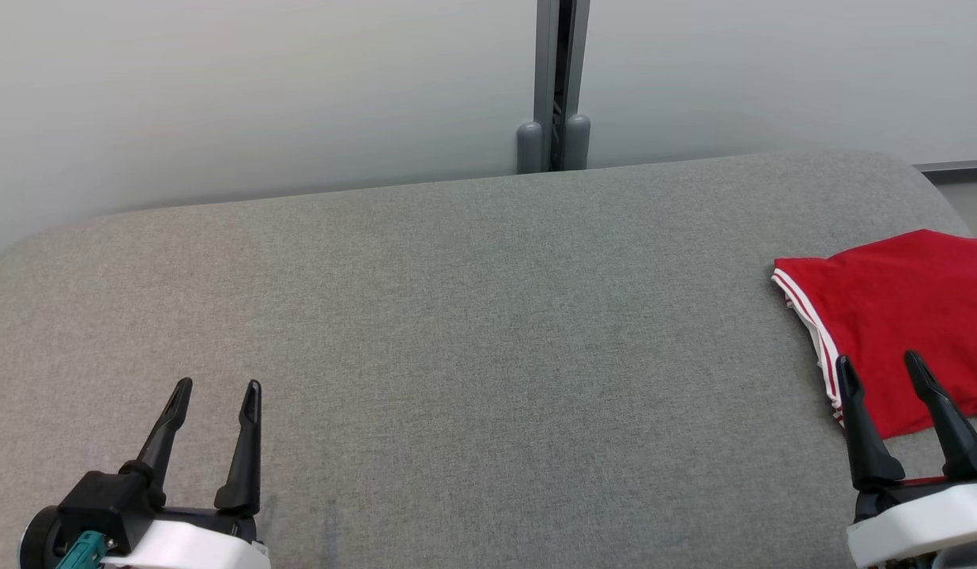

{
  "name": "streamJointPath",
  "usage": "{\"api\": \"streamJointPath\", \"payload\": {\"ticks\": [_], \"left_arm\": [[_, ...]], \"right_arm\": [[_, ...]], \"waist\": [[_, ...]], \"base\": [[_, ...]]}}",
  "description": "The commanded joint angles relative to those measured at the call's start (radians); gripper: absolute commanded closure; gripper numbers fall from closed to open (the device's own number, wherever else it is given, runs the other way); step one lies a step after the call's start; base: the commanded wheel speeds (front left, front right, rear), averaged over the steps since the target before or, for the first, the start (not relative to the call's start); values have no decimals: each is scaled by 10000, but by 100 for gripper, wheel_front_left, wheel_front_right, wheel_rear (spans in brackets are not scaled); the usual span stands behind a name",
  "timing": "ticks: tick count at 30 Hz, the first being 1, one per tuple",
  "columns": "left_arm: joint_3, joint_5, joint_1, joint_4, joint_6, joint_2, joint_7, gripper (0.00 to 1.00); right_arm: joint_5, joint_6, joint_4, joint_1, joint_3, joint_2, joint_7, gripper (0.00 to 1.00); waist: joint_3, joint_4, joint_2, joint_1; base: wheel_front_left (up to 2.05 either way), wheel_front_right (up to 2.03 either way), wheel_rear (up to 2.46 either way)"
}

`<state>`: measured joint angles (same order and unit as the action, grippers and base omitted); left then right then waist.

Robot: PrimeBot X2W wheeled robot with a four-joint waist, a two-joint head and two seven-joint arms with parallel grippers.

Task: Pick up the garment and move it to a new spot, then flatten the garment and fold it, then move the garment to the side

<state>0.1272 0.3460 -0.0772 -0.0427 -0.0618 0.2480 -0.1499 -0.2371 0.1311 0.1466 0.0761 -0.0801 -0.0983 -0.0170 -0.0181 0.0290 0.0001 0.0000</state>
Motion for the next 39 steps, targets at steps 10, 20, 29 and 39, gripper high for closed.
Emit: {"api": "streamJointPath", "payload": {"ticks": [10,20,29,39], "left_arm": [[13,98,-72,-174,-90,144,92,0],[58,171,-20,-149,-107,185,81,0],[97,228,13,-119,-160,231,76,0],[127,244,52,-88,-187,295,57,0]], "right_arm": [[-22,-8,202,108,14,30,-7,0],[-41,-8,176,135,-15,95,0,0],[-109,-8,152,113,-51,120,30,0],[-157,-8,145,89,-85,137,80,0]], "waist": [[-60,21,-1,0],[-134,-7,-1,0],[-134,-31,-1,0],[-185,-58,-1,0]], "base": [[0,0,0],[0,0,0],[0,0,0],[0,0,0]]}}
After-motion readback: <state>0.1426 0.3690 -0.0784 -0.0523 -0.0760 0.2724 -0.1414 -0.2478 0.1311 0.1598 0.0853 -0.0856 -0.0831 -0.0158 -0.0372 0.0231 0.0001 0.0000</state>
